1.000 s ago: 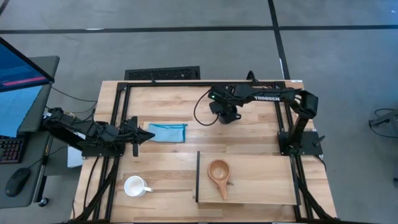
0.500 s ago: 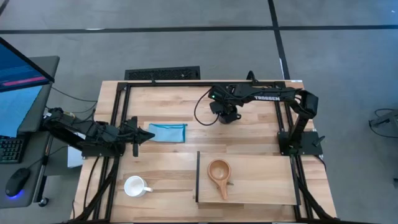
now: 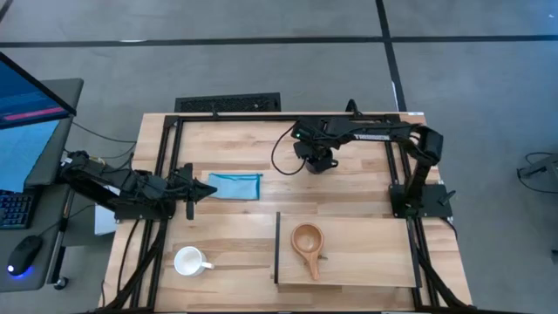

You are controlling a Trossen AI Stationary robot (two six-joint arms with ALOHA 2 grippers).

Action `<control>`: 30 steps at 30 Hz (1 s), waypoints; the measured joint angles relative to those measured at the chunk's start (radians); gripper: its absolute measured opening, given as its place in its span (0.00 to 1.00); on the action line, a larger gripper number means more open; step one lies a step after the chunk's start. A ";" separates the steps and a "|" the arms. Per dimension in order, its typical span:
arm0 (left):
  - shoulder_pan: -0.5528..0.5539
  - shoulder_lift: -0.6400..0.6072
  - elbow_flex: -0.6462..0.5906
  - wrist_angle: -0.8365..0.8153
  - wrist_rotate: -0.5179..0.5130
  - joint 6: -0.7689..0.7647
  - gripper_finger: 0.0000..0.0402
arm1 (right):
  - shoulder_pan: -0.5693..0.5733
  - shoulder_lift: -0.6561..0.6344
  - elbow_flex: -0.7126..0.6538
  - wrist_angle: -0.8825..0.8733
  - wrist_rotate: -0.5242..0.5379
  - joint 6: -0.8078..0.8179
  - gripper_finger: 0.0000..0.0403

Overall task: Stack small to large cups/mugs on shelf
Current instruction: Put the black mug on the shelf

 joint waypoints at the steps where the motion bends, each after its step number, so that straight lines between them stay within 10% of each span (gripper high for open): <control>1: 0.000 0.000 0.000 0.000 0.000 0.000 0.00 | 0.000 0.011 -0.001 -0.012 0.007 0.014 0.31; 17: 0.000 0.002 0.000 -0.011 0.001 -0.017 0.00 | 0.007 0.075 0.094 -0.038 0.001 0.055 0.08; 30: 0.000 0.002 0.000 -0.011 0.001 -0.019 0.00 | -0.038 0.087 0.197 -0.252 -0.033 0.179 0.07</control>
